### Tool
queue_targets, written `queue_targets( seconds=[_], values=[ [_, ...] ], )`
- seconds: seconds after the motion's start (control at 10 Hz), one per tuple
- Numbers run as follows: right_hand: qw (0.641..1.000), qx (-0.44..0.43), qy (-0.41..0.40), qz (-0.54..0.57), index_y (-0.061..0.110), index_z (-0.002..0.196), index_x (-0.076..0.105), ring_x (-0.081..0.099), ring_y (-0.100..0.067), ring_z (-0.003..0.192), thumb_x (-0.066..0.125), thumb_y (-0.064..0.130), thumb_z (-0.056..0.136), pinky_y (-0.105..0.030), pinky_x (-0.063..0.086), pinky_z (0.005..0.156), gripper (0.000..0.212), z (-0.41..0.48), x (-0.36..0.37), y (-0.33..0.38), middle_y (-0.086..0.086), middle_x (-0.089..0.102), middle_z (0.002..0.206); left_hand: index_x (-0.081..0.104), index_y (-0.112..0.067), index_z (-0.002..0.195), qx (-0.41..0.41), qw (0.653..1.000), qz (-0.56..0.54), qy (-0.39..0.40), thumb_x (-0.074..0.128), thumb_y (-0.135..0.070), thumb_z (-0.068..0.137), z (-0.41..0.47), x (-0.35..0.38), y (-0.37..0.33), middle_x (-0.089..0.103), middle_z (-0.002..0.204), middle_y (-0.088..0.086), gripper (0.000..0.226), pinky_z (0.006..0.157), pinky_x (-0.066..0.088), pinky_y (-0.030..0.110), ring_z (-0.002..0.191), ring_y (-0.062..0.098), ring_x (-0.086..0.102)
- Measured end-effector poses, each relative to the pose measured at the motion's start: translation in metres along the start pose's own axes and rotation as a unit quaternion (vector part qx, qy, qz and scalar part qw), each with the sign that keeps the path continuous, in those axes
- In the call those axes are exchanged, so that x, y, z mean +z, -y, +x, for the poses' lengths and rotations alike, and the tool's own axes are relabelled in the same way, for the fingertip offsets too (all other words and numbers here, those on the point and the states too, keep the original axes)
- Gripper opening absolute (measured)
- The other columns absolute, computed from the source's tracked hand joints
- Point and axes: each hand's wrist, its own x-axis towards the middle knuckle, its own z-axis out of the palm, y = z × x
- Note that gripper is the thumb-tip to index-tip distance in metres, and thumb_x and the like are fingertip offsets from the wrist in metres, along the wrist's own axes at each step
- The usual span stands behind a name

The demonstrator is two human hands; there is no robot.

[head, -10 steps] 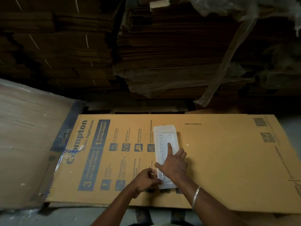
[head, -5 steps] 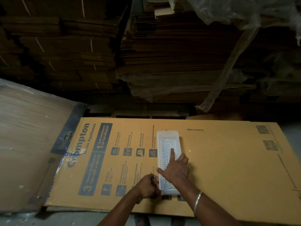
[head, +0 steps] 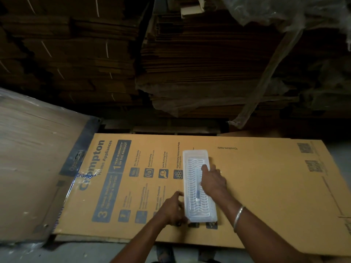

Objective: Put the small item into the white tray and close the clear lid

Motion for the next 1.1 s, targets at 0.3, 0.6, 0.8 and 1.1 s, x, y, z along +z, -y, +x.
queue_targets(
  seconds=[0.3,0.6,0.8,1.1],
  values=[
    [0.994,-0.09,0.04,-0.049,0.009,0.157,-0.005,-0.003,-0.026,0.155,0.092,0.048,0.058,-0.044,0.012,0.125,0.144,0.034,-0.023,-0.014,-0.009,-0.01,0.168,-0.003,-0.019,0.161,0.108,0.952,0.276,-0.075,0.091,-0.044,0.065,0.004,-0.01,-0.014,-0.012,0.17,-0.005,0.137,0.117,0.039,0.046,0.152,0.026,0.022],
    [0.994,-0.1,0.041,-0.002,0.01,0.157,-0.004,0.002,-0.021,0.155,0.094,0.051,0.051,-0.038,0.016,0.123,0.15,0.045,-0.02,-0.021,-0.005,-0.008,0.168,-0.004,-0.018,0.161,0.113,0.939,0.313,-0.088,0.089,-0.043,0.068,0.009,-0.011,-0.017,-0.007,0.17,-0.006,0.133,0.116,0.04,0.043,0.153,0.022,0.021],
    [0.992,-0.12,0.042,0.02,0.012,0.158,-0.005,-0.001,-0.021,0.155,0.092,0.055,0.052,-0.04,0.013,0.124,0.15,0.048,-0.02,-0.026,-0.003,-0.011,0.168,0.0,-0.017,0.161,0.115,0.934,0.324,-0.1,0.086,-0.049,0.07,0.012,-0.015,-0.022,-0.003,0.171,-0.004,0.129,0.119,0.036,0.044,0.153,0.022,0.021],
    [0.983,-0.147,-0.109,0.008,0.015,0.158,-0.007,-0.016,-0.02,0.153,0.027,0.071,0.094,-0.042,-0.008,0.122,0.092,0.043,-0.013,-0.027,-0.006,-0.018,0.166,-0.001,-0.009,0.16,0.158,0.907,0.261,-0.291,0.021,-0.061,0.102,0.025,-0.046,-0.049,0.0,0.17,0.009,0.081,0.128,0.005,0.038,0.158,0.023,0.001]
  ],
)
